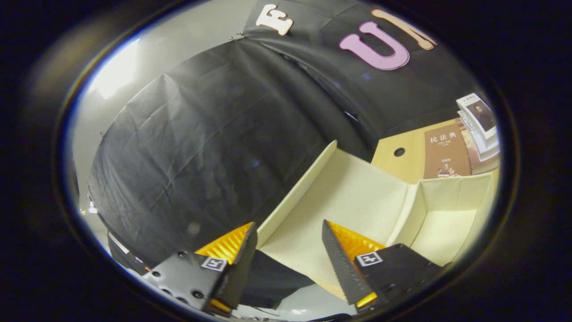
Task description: Open the storage box then place both shoes into the box .Put the left shoe in first, then the right shoe, with the right side of both shoes facing outward in a uniform manner.
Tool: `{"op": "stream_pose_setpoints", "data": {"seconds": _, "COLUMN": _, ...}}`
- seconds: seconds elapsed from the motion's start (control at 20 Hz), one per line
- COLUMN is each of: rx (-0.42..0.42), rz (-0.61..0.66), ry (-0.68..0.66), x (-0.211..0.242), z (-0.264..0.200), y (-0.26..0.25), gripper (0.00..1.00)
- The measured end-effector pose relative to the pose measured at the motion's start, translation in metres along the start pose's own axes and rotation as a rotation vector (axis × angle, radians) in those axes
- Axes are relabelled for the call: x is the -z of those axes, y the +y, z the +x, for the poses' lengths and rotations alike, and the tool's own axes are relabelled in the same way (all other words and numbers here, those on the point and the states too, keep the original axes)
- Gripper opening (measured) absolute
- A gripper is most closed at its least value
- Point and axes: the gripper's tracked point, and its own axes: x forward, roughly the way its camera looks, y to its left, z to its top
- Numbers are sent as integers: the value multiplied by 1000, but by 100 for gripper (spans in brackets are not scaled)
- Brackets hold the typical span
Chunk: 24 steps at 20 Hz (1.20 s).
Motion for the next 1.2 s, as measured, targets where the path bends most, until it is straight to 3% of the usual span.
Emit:
{"op": "stream_pose_setpoints", "data": {"seconds": 0.15, "rx": 45, "rz": -56, "ry": -38, "x": -11, "z": -17, "y": -16, "gripper": 99}}
{"op": "stream_pose_setpoints", "data": {"seconds": 0.4, "rx": 140, "rz": -115, "ry": -91, "x": -30, "z": -63, "y": -47, "gripper": 100}}
{"op": "stream_pose_setpoints", "data": {"seconds": 0.9, "rx": 431, "rz": -273, "ry": -181, "x": -55, "z": -173, "y": -138, "gripper": 100}}
{"op": "stream_pose_setpoints", "data": {"seconds": 1.2, "rx": 568, "rz": -295, "ry": -200, "x": -54, "z": -226, "y": -187, "gripper": 100}}
